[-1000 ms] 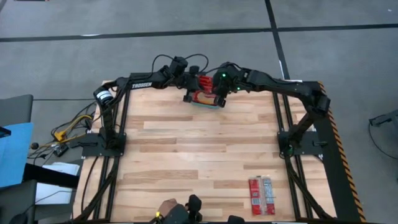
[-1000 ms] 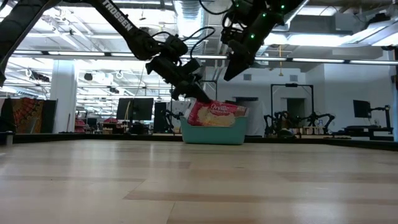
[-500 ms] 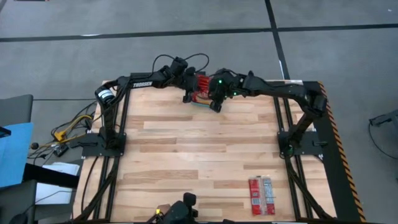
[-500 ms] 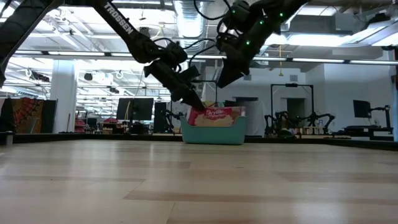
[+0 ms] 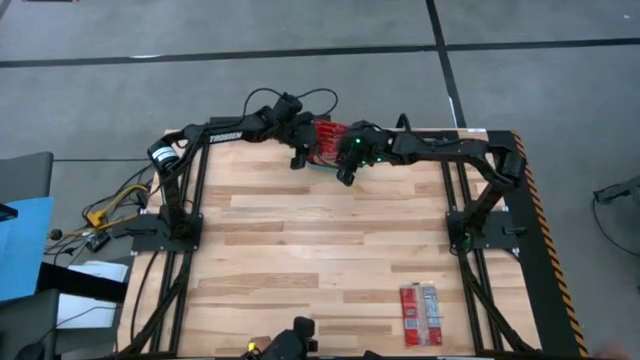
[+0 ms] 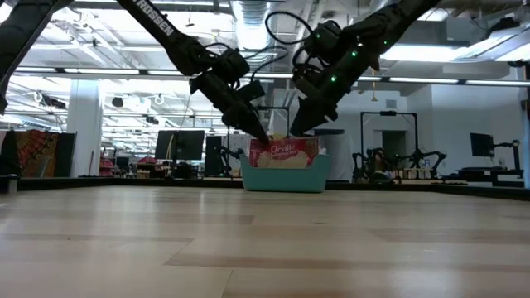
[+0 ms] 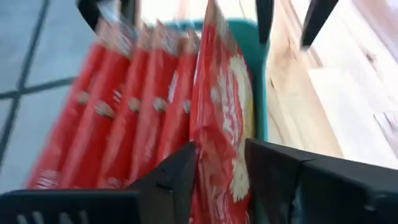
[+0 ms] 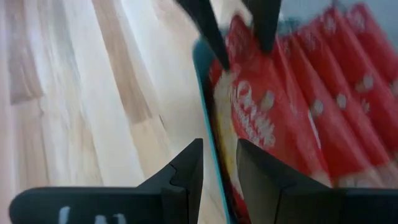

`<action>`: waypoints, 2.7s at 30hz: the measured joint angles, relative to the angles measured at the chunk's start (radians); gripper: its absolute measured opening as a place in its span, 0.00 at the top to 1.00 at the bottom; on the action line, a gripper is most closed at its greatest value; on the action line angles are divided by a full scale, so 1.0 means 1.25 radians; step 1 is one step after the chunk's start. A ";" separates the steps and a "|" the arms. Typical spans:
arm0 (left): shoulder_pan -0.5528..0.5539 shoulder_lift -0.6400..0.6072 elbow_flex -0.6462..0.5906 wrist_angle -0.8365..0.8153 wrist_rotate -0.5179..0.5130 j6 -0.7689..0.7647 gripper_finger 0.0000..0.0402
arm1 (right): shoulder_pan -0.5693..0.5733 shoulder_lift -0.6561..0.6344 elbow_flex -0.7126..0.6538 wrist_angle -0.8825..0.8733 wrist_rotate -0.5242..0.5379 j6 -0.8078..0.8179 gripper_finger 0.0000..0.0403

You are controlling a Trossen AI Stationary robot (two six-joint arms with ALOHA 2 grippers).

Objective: Sort popcorn bags into baskets
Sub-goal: Put the red popcorn bag into the blue bin

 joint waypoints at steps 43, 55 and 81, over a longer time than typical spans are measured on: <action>-0.033 -0.109 0.001 0.004 0.100 -0.152 0.56 | 0.185 -0.105 -0.114 -0.095 0.261 0.155 0.70; -0.190 -0.110 0.001 -0.030 0.063 -0.196 0.56 | 0.381 -0.345 -0.439 0.061 0.278 0.425 0.70; -0.544 -0.258 -0.475 0.610 -0.224 -0.505 0.70 | 0.776 -0.382 -0.401 -0.274 0.108 0.946 0.70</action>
